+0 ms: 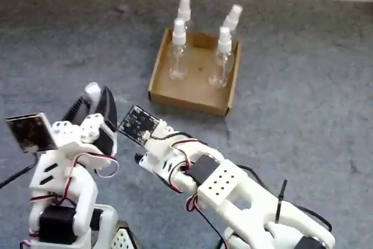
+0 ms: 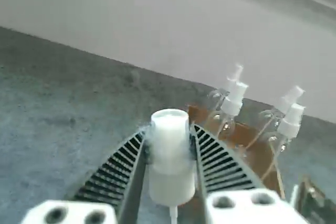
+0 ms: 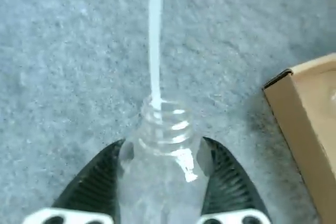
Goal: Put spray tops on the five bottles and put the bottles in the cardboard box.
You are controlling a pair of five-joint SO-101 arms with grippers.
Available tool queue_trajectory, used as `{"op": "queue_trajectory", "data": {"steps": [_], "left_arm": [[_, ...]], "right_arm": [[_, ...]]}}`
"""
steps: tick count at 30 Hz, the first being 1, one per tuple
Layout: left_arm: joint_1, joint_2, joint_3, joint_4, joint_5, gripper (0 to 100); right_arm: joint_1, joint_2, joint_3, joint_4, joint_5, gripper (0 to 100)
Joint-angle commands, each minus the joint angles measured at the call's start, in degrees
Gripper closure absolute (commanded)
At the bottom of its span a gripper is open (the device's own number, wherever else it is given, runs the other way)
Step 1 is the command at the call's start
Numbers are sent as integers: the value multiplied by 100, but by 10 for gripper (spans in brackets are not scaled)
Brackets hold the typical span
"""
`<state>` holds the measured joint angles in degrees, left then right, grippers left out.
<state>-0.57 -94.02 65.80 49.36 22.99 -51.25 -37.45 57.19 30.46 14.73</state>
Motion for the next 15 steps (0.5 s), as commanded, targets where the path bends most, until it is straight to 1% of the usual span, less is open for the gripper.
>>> {"op": "queue_trajectory", "data": {"steps": [1, 6, 11, 15], "left_arm": [[224, -40, 75, -193, -123, 996], [321, -22, 101, -193, -123, 996], [356, -40, 163, -193, -105, 996], [734, -4, 163, -167, -123, 996]], "right_arm": [[110, -470, -40, -119, -26, 995], [101, -1226, 13, -251, -62, 995], [110, -1807, 927, -1464, -62, 995], [171, -1868, 1516, -2281, -70, 995]]}}
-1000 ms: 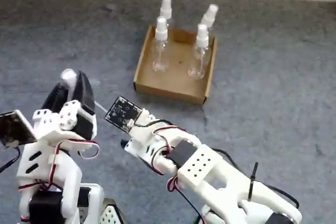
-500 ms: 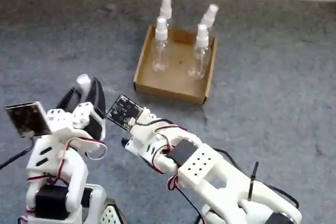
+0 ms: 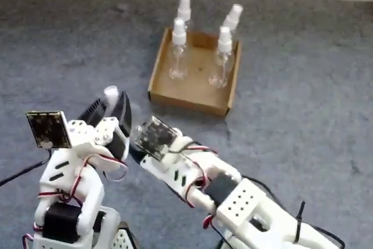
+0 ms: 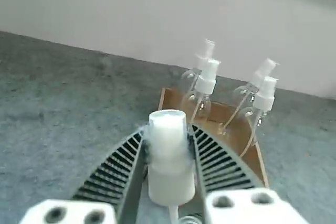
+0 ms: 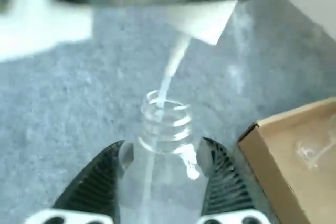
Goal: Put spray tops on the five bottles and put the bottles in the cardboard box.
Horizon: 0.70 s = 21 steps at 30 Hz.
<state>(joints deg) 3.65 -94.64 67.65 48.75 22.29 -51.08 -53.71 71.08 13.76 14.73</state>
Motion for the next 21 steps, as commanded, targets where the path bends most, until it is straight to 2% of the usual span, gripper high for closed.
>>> {"op": "queue_trajectory", "data": {"steps": [1, 7, 10, 16, 21], "left_arm": [[400, 66, -22, -105, -62, 996], [681, 75, 163, -141, -70, 995], [796, 75, 303, -308, -105, 995], [1411, 75, 681, -659, -844, 995], [1437, 75, 655, -633, -1029, 992]], "right_arm": [[207, -242, 215, -708, -88, 995], [734, -242, 40, -787, -1204, 995], [752, -251, 57, -787, -1231, 995], [769, -286, 75, -778, -1257, 995], [752, -295, 84, -778, -1240, 995]]}}
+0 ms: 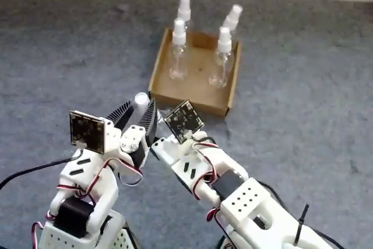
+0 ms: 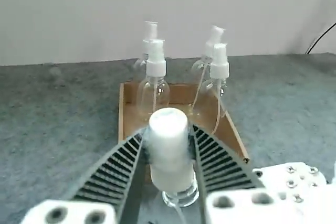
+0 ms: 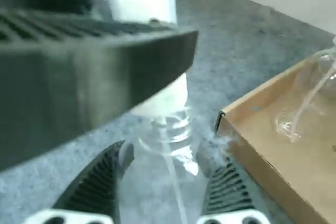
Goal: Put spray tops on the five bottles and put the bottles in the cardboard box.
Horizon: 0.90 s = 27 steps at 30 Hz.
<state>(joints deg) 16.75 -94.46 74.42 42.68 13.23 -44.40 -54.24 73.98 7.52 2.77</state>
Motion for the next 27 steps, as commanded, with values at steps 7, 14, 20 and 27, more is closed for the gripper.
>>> {"op": "queue_trajectory", "data": {"steps": [7, 14, 20, 27], "left_arm": [[136, 57, -31, -26, -132, 822], [101, -4, -57, -26, -141, 812], [-75, -13, -699, 747, -149, 812], [-1332, -13, -1393, 1371, -141, 812]], "right_arm": [[84, -242, -189, -154, -35, 995], [119, -242, -198, -154, -35, 995], [127, -233, -189, -171, -35, 995], [127, -198, -163, -154, -35, 995]]}}
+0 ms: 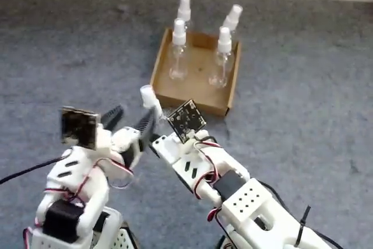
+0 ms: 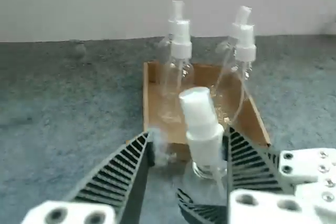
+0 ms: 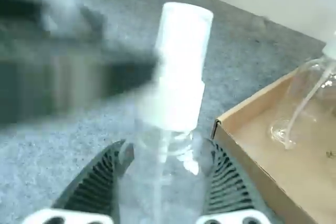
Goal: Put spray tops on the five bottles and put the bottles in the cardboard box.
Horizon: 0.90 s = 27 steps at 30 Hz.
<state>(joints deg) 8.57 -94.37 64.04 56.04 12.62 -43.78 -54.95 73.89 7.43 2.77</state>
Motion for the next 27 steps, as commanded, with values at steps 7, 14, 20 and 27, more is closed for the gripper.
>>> {"op": "queue_trajectory", "data": {"steps": [7, 14, 20, 27], "left_arm": [[-1077, 40, 374, -1371, -79, 812], [-1042, 48, 813, -1987, -79, 812], [-1042, 48, 1112, -2224, -79, 812], [-734, 48, 1402, -2295, -88, 812]], "right_arm": [[-198, -171, 303, -145, 70, 995], [-453, -171, 409, -145, 879, 995], [-470, -171, 400, -145, 818, 995], [-444, -171, 418, -145, 809, 995]]}}
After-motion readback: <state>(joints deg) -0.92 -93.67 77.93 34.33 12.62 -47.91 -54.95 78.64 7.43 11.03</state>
